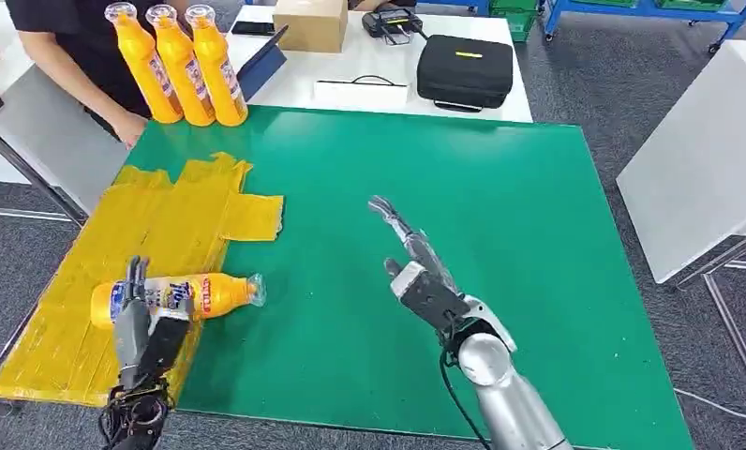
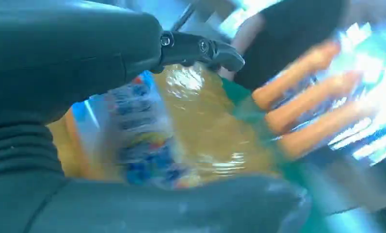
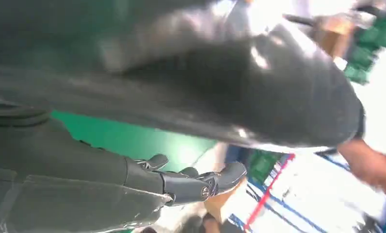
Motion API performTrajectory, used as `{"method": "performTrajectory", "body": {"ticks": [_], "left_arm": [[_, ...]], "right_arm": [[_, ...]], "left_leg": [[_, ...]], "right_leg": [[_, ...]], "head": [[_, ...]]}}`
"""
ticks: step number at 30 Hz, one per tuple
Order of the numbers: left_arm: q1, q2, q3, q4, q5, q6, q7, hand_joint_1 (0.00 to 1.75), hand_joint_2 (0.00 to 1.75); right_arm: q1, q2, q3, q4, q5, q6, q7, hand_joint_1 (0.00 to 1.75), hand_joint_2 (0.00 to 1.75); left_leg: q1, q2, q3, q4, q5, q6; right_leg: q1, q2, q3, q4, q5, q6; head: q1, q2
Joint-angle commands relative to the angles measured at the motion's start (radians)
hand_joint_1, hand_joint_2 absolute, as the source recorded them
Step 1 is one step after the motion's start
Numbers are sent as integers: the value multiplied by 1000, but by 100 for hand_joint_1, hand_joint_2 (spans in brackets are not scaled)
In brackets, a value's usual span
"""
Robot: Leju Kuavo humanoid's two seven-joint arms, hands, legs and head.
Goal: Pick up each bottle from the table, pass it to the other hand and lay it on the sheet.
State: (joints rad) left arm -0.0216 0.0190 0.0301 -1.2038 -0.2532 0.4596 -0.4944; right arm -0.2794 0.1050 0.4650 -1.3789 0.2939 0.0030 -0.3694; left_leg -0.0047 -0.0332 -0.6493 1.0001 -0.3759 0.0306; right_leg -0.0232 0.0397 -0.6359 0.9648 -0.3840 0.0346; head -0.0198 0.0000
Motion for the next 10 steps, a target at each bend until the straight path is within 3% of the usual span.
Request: {"method": "performTrajectory", "body": {"ticks": [1,10], "left_arm": [[93,-84,-93,-313,424,-65,-33,0,0],[90,-60,-160,-317,482,-74,-69,0,0]], "right_arm": [[35,-45,38,-76,-194,-91,-101,0,0],[44,-39,42,-78,-255,-140,-130,0,0]], "left_leg": [[0,2,4,2,-5,-2],[1,3,4,1,-4,-3]], "right_leg": [[1,-5,5,2,-4,-2],[2,-3,4,0,-3,-3]], "head": [[0,0],[0,0]]}}
